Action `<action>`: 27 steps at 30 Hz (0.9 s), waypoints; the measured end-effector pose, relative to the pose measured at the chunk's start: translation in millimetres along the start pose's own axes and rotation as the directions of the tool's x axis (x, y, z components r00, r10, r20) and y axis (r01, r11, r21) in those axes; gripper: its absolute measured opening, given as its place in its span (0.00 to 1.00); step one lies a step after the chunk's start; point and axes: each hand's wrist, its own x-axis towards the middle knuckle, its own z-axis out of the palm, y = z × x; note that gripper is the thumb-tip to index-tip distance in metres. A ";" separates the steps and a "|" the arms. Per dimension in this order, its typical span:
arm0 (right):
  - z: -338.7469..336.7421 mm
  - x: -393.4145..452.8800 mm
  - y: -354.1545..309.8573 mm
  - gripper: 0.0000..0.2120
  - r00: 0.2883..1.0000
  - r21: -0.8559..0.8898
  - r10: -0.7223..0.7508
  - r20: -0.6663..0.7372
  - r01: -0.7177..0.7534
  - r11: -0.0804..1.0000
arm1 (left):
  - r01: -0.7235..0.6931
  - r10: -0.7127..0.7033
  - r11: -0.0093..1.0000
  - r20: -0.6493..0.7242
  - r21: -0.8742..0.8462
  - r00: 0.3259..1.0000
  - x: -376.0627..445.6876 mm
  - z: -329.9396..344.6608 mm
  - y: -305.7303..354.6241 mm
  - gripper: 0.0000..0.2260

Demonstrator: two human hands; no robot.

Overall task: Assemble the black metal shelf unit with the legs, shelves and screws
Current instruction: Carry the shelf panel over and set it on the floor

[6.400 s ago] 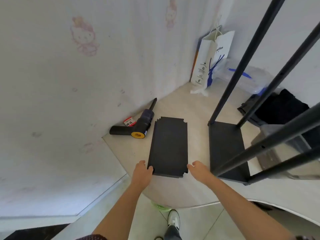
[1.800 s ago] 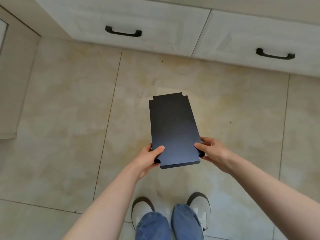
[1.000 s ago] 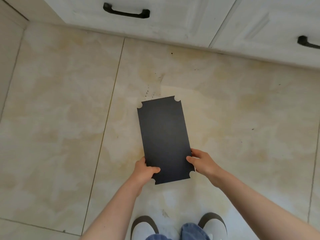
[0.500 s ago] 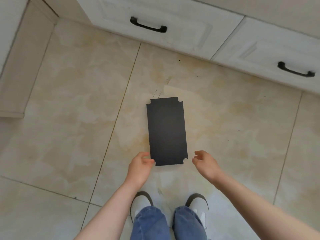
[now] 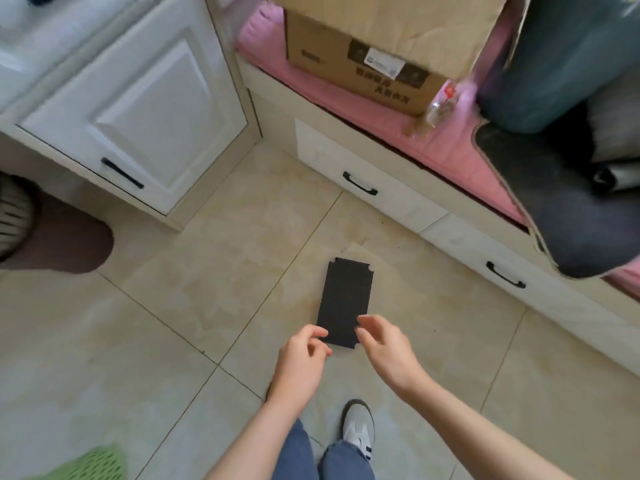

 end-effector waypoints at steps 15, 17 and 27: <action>13.5 -261.0 -167.3 0.14 0.863 -0.217 -0.398 0.312 0.473 0.854 | -0.170 -0.026 0.938 -0.551 -0.301 0.834 -308.5 -122.6 34.5 0.16; 24.9 -285.7 -186.8 0.14 0.816 -0.238 -0.460 0.349 0.552 0.799 | -0.192 -0.040 0.934 -0.622 -0.302 0.782 -341.6 -142.7 24.9 0.15; 124.7 -381.7 -322.9 0.14 0.606 -0.194 -0.635 0.479 0.778 0.597 | -0.206 -0.169 0.932 -0.858 -0.299 0.484 -473.7 -271.7 -59.3 0.17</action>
